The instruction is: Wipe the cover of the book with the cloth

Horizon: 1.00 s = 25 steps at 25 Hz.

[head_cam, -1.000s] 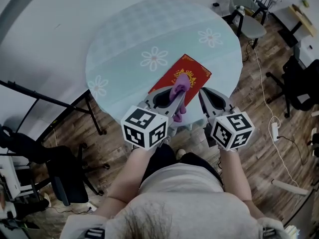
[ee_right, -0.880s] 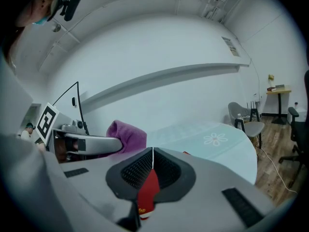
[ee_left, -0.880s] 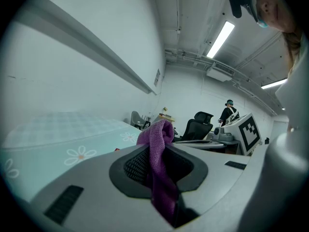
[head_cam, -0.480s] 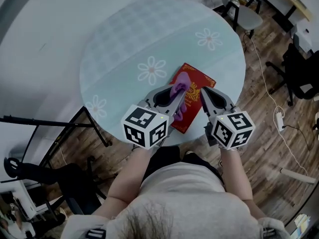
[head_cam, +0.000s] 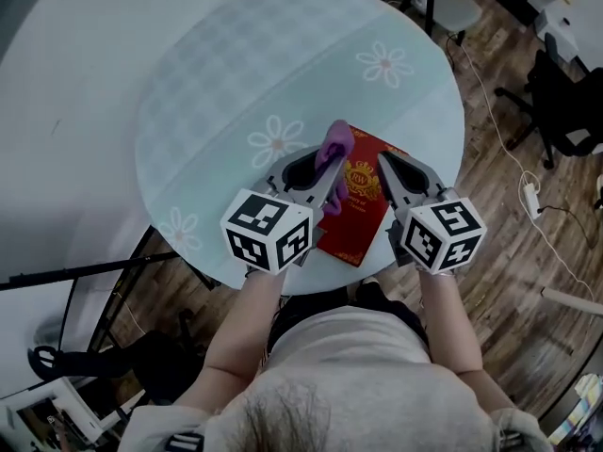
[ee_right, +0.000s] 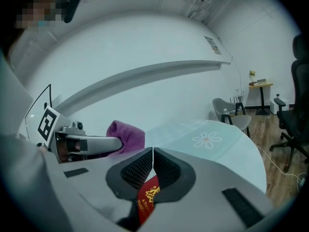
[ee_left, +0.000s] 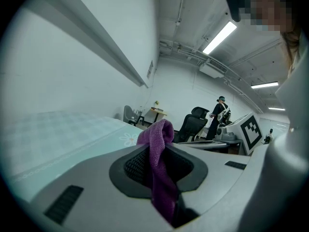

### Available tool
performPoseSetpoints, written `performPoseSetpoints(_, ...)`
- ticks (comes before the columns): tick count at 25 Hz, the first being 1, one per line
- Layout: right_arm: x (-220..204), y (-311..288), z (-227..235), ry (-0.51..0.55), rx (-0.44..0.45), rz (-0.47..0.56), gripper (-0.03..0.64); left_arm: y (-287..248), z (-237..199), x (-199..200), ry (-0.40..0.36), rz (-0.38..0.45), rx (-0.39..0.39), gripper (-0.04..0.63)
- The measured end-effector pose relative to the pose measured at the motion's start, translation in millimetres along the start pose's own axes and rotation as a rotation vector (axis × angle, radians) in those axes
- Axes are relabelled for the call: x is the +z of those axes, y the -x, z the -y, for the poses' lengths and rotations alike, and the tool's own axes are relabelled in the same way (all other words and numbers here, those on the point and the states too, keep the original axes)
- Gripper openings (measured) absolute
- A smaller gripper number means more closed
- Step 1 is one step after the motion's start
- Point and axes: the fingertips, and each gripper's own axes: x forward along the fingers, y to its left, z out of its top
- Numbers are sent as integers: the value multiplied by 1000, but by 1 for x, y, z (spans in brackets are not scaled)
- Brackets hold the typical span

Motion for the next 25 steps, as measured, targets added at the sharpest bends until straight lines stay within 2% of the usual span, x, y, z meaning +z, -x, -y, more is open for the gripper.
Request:
performPoseSetpoints(8, -7, -18, 20, -40, -68, -22, 23, -28, -29, -4, -31, -37, -23, 81)
performPoseSetpoints(13, -14, -23, 30, -59, -109, -40, 23, -44, -41, -10, -188, -84, -14, 81)
performPoseSetpoints(18, -28, -26, 37, -85, -134, -67, 23, -59, -40, -15, -327, -120, -43, 81)
performPoseSetpoints(21, -32, -30, 35, -91, -132, -75, 23, -68, -39, -23, -384, -143, -56, 81)
performPoseSetpoints(25, -37, -33, 37, -95, -145, -81, 23, -81, -42, -36, -407, -183, -66, 81)
